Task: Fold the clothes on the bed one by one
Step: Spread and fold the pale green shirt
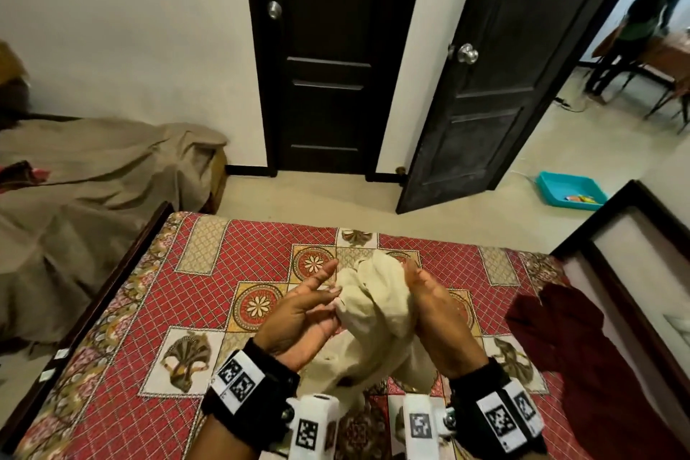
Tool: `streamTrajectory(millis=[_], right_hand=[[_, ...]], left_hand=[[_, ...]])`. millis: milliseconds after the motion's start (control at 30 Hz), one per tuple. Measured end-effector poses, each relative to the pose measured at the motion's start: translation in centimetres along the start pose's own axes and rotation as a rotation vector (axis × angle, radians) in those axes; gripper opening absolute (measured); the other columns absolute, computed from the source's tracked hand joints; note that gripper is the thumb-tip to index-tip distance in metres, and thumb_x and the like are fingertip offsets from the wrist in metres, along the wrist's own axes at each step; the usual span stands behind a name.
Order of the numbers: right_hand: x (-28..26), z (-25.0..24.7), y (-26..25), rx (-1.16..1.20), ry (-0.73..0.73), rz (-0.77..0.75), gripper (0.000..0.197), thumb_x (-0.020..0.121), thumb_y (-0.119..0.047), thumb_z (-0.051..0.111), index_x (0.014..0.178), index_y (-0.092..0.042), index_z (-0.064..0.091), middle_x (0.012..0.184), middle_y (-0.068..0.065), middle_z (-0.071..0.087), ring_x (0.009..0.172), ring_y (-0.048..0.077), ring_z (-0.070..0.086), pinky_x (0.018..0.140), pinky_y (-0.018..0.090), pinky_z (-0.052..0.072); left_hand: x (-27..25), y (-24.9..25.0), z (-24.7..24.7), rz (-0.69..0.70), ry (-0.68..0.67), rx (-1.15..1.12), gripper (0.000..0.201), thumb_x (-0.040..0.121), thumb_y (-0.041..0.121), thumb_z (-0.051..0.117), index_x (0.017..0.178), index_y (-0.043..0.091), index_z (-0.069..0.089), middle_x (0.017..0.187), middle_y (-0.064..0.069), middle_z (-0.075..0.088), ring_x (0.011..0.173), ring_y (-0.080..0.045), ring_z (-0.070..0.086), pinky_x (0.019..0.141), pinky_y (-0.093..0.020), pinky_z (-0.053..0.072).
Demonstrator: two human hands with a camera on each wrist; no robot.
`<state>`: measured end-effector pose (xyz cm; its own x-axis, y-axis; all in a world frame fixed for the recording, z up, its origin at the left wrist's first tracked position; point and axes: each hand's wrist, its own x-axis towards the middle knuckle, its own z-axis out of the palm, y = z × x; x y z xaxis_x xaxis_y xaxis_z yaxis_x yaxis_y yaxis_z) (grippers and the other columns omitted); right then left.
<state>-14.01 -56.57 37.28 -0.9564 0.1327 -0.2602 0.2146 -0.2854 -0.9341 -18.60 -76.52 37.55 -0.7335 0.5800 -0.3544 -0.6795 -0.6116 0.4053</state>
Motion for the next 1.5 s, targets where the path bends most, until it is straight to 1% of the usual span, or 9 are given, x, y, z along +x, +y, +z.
streamTrajectory(millis=[233,367,500,667,900,1167,1300,1400,1500], right_hand=[[-1.3,-1.5,1.2,-0.304,0.1,-0.163,0.037,0.082,-0.049,0.071,0.097,-0.016,0.079,0.075,-0.003,0.07,0.069,0.018,0.062,0.063,0.035,0.051],[-1.1,-5.2,0.2,-0.359,0.264,-0.322,0.025,0.091,-0.033,0.065,0.11,-0.022,0.076,0.114,0.008,0.07,0.114,0.028,0.062,0.097,0.048,0.053],[-2.2,-7.6,-3.1,-0.159,0.367,-0.387,0.018,0.098,-0.03,0.06,0.106,-0.02,0.073,0.099,0.005,0.074,0.102,0.03,0.068,0.088,0.046,0.057],[-3.2,-7.5,-6.1,-0.108,0.275,-0.429,0.034,0.085,-0.047,0.061,0.108,-0.022,0.07,0.105,0.004,0.075,0.104,0.024,0.069,0.09,0.045,0.057],[-5.7,-12.7,-10.0,-0.228,0.122,-0.533,0.013,0.099,-0.031,0.059,0.106,-0.023,0.066,0.096,-0.011,0.073,0.092,-0.001,0.067,0.077,0.016,0.054],[-6.9,-15.6,-9.9,-0.516,0.27,-0.755,0.033,0.096,0.005,0.048,0.102,-0.019,0.07,0.077,-0.024,0.066,0.075,-0.006,0.055,0.07,0.013,0.043],[-8.4,-14.0,-10.1,-0.612,0.349,-0.855,0.027,0.101,-0.002,0.051,0.1,-0.022,0.069,0.076,-0.032,0.064,0.071,-0.011,0.055,0.067,0.009,0.04],[-9.2,-12.0,-9.8,-0.578,0.465,-0.883,0.036,0.098,-0.003,0.05,0.091,-0.035,0.064,0.079,-0.034,0.064,0.075,-0.012,0.055,0.074,0.015,0.045],[-10.4,-9.7,-9.4,-0.532,0.538,-0.903,0.033,0.099,-0.008,0.052,0.087,-0.037,0.059,0.082,-0.034,0.063,0.08,-0.013,0.054,0.078,0.016,0.045]], left_hand=[[0.3,-2.3,2.3,0.065,-0.041,0.046,0.06,0.086,-0.012,0.042,0.139,0.014,0.052,0.135,-0.028,0.057,0.119,-0.039,0.058,0.095,-0.048,0.053],[-1.1,-2.8,1.9,0.158,0.018,0.027,0.062,0.086,-0.011,0.04,0.14,0.017,0.05,0.135,-0.026,0.058,0.118,-0.037,0.058,0.091,-0.046,0.056],[-3.2,-1.6,1.1,0.241,0.07,0.052,0.053,0.088,0.001,0.041,0.14,0.01,0.05,0.133,-0.024,0.06,0.115,-0.034,0.06,0.089,-0.043,0.056],[-3.3,-5.4,1.2,0.238,0.266,1.116,0.083,0.052,0.062,0.088,0.121,0.025,0.059,0.114,0.004,0.069,0.104,-0.01,0.065,0.081,-0.031,0.057],[-6.3,-2.2,-3.2,0.547,0.671,1.463,0.024,0.088,0.01,0.074,0.067,0.021,0.068,0.056,0.012,0.066,0.059,-0.004,0.065,0.055,-0.017,0.047],[-13.1,6.1,-0.6,0.704,0.584,1.979,0.027,0.07,-0.01,0.081,0.086,0.011,0.077,0.08,-0.005,0.072,0.072,-0.004,0.062,0.07,-0.005,0.043],[-15.2,9.3,0.4,0.88,0.621,2.123,0.038,0.07,-0.019,0.076,0.1,0.004,0.076,0.082,-0.023,0.073,0.078,-0.028,0.073,0.072,-0.033,0.05],[-16.8,11.0,0.1,0.929,0.525,1.837,0.03,0.085,-0.012,0.065,0.107,0.008,0.071,0.071,0.012,0.069,0.067,0.016,0.061,0.068,-0.004,0.044],[-17.5,12.1,-1.1,1.027,0.477,1.559,0.02,0.097,0.003,0.057,0.099,0.018,0.071,0.067,0.024,0.067,0.068,0.011,0.061,0.065,-0.004,0.043]])
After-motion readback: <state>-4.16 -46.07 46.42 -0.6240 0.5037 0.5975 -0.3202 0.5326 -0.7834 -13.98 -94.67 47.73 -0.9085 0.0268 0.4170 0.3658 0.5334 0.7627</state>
